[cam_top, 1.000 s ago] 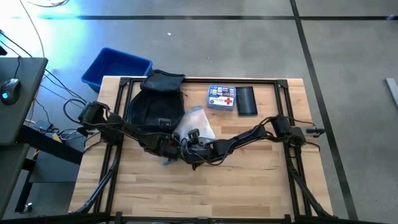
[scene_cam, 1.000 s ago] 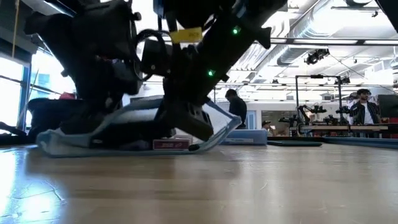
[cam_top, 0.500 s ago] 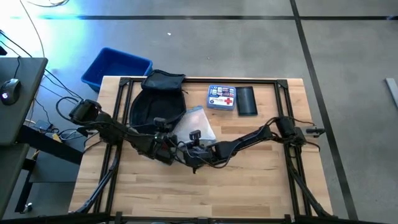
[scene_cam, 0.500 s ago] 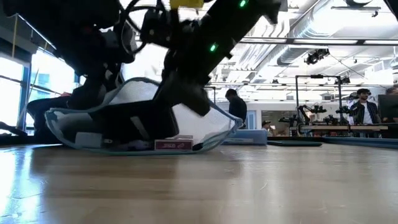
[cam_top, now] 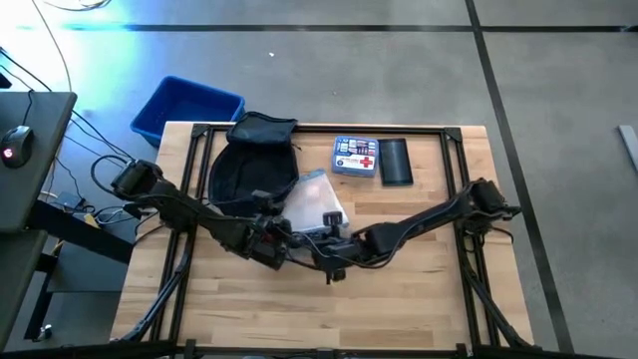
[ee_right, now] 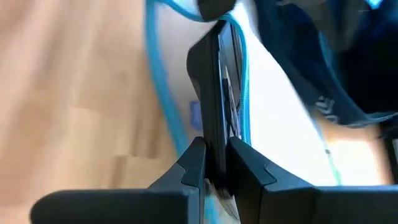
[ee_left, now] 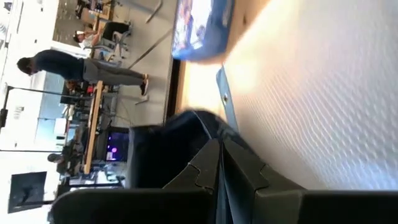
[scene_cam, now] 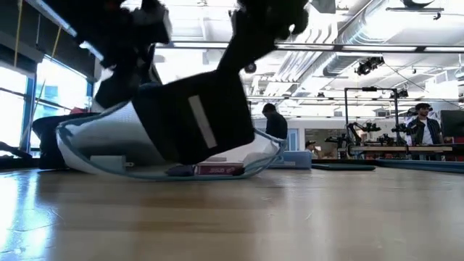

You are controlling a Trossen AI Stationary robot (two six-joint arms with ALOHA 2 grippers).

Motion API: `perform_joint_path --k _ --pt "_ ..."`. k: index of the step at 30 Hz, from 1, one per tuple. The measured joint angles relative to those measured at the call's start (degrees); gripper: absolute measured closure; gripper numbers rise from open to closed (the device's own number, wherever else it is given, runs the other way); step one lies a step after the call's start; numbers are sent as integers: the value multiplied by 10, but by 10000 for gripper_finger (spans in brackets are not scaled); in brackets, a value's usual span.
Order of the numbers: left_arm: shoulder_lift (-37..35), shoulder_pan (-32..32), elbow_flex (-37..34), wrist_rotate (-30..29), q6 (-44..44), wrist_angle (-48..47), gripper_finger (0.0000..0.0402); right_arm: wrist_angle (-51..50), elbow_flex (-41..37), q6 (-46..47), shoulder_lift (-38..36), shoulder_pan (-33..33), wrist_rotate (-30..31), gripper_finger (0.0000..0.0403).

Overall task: Unpack backpack
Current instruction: Remove the black calculator from the blue zipper bag

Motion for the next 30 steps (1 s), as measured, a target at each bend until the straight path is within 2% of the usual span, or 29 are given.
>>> perform_joint_path --k 4,7,13,16,22,28,30 --pt "2 -18 45 2 0 -8 401 2 1 40 -10 14 -55 378" --pt "2 -35 76 11 9 -13 401 2 1 52 -8 11 -60 378" --pt "2 -55 101 60 8 -9 402 21 -1 51 7 -7 -9 378" --pt "-1 -58 102 114 17 5 402 29 -4 41 7 -17 -4 378" --pt "0 -72 103 231 105 47 401 54 -3 55 11 -30 20 378" --pt "0 -93 103 252 170 92 389 63 -1 61 35 -38 21 378" --pt "-1 -102 105 248 178 91 377 58 -1 63 39 -38 46 380"
